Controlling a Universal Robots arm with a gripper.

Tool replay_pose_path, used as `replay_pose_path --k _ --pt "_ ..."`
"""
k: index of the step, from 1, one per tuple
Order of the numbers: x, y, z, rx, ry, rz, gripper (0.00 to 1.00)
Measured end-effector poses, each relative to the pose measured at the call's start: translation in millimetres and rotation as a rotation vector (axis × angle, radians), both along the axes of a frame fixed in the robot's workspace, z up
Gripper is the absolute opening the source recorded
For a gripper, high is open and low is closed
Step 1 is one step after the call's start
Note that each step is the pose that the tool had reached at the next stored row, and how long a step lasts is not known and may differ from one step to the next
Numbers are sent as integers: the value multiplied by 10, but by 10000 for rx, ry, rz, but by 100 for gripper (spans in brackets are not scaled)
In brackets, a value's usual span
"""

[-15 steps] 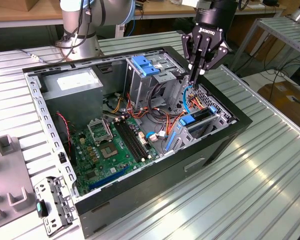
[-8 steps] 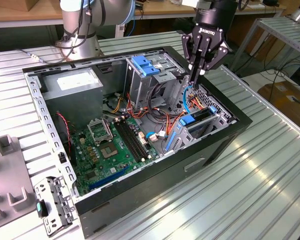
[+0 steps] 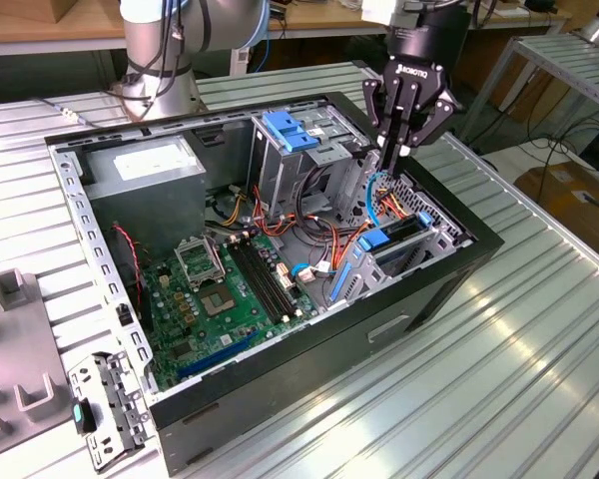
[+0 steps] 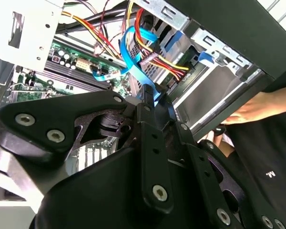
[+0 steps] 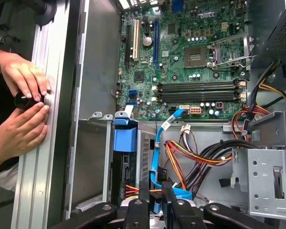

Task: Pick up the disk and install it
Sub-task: 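Insert the second disk wire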

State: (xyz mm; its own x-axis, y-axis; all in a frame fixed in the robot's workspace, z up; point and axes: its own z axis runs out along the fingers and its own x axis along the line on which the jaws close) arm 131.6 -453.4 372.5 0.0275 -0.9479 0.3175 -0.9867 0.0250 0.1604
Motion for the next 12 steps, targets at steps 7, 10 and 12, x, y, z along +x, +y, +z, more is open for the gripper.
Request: replay_pose_path --k 7,10,12 --pt "25 20 5 -286 -1 -84 25" --pt "24 20 31 -285 3 -87 25" --pt "25 21 32 -282 5 -94 25"
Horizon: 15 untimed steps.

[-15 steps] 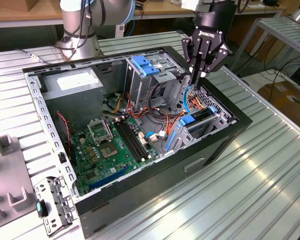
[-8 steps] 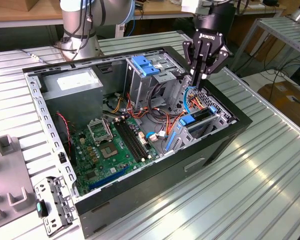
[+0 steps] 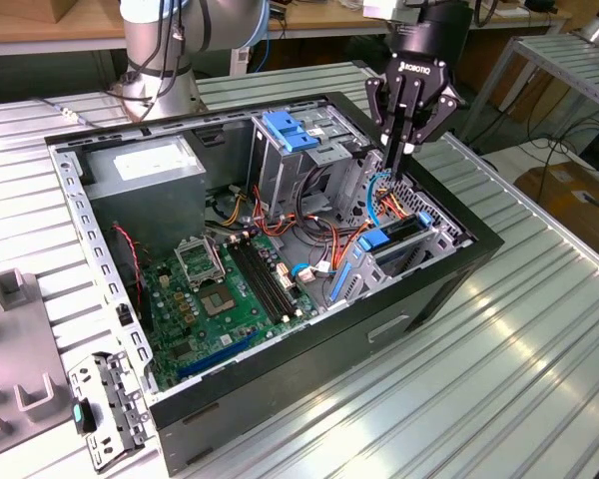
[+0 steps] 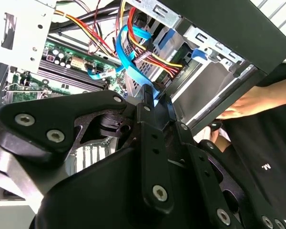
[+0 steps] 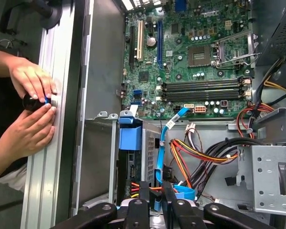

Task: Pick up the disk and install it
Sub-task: 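Insert the second disk wire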

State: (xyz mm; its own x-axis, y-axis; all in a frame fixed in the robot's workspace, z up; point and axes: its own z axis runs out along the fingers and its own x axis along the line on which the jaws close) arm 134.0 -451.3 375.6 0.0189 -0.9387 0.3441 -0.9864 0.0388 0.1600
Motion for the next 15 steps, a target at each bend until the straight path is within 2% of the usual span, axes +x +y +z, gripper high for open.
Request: replay_pose_path --k 4,6,11,14,15 --pt "6 32 3 -3 1 -189 25" --pt "6 33 26 -2 6 -200 25" --pt "9 33 31 -3 7 -206 25" --pt "54 33 31 -3 9 -232 25" --pt "101 34 29 -4 8 -267 25"
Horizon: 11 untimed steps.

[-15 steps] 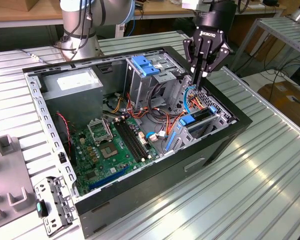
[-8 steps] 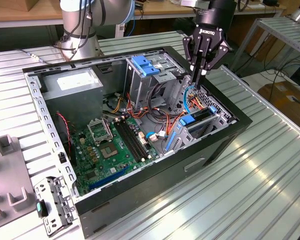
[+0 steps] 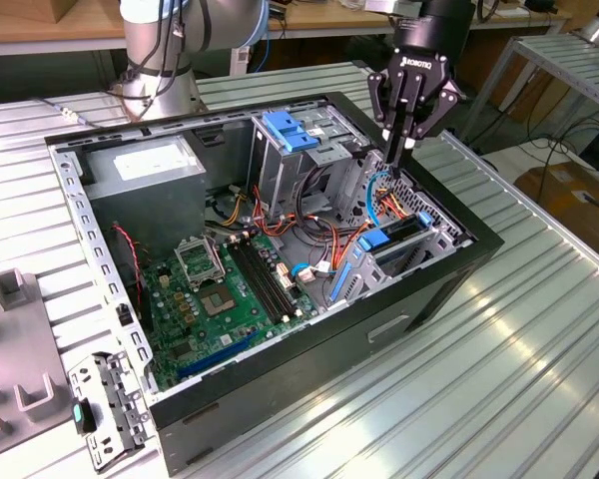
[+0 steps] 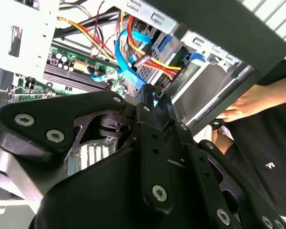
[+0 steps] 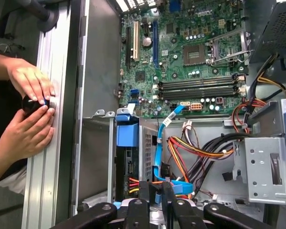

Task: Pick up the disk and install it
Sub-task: 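Insert the second disk wire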

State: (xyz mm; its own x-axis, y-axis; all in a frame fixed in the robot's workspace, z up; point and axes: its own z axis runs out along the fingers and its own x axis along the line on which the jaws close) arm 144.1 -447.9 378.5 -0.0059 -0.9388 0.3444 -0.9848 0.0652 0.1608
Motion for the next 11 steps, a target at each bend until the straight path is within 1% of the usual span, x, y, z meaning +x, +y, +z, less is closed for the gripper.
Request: replay_pose_path --k 1,2,3,4,5,6,7,8,9,10,11 --pt "35 4 -2 -12 -1 -34 25" --pt "49 13 -4 -54 1 -50 27" --pt "57 25 -5 -124 0 -57 27" --pt "57 36 -10 -237 0 -62 33" --pt "56 44 -11 -362 -8 -64 33" --pt "45 58 -12 -450 -22 -64 33" --pt "38 72 -13 -496 -28 -64 33" --pt "24 96 -13 -536 -36 -64 33" --pt "17 120 -14 -551 -40 -65 33" --pt "15 156 -20 -568 -43 -63 33" --pt "15 173 -26 -582 -45 -64 33"
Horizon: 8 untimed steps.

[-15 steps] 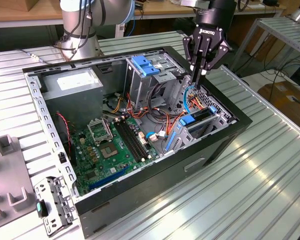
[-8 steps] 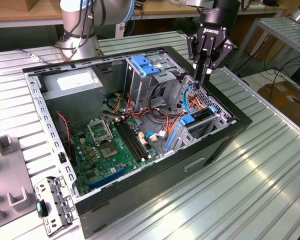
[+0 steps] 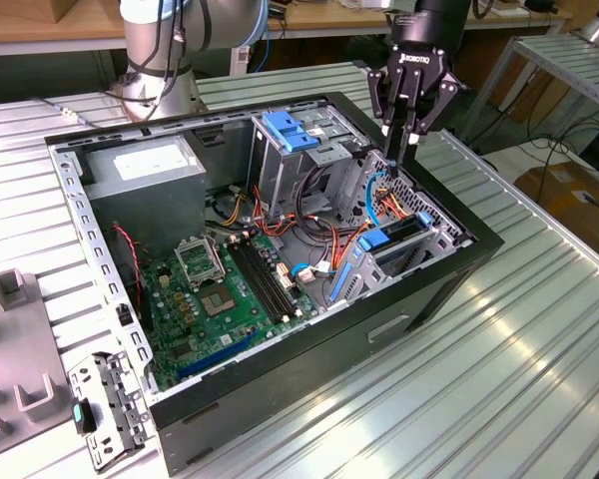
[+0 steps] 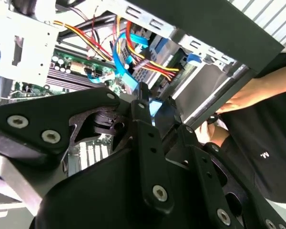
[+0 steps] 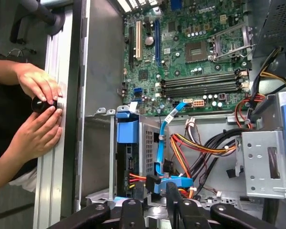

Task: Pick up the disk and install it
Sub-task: 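Insert the second disk wire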

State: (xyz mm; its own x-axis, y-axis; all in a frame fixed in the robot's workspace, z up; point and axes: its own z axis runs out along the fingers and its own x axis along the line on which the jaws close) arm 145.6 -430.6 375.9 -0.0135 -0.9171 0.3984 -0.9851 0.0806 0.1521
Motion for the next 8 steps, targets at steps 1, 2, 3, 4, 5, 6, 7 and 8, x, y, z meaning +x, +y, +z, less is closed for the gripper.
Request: replay_pose_path --k 1,2,3,4,5,6,7,8 --pt "-1 16 -9 -37 -4 -7 33" --pt "-1 23 -18 -70 -7 -10 33" --pt "0 27 -29 -110 -10 -12 33" --pt "0 27 -33 -143 -13 -13 33" --pt "0 27 -43 -198 -22 -13 33" --pt "0 27 -51 -230 -28 -13 33" --pt "-1 27 -72 -256 -34 -15 33" --pt "-7 27 -88 -260 -43 -15 33"
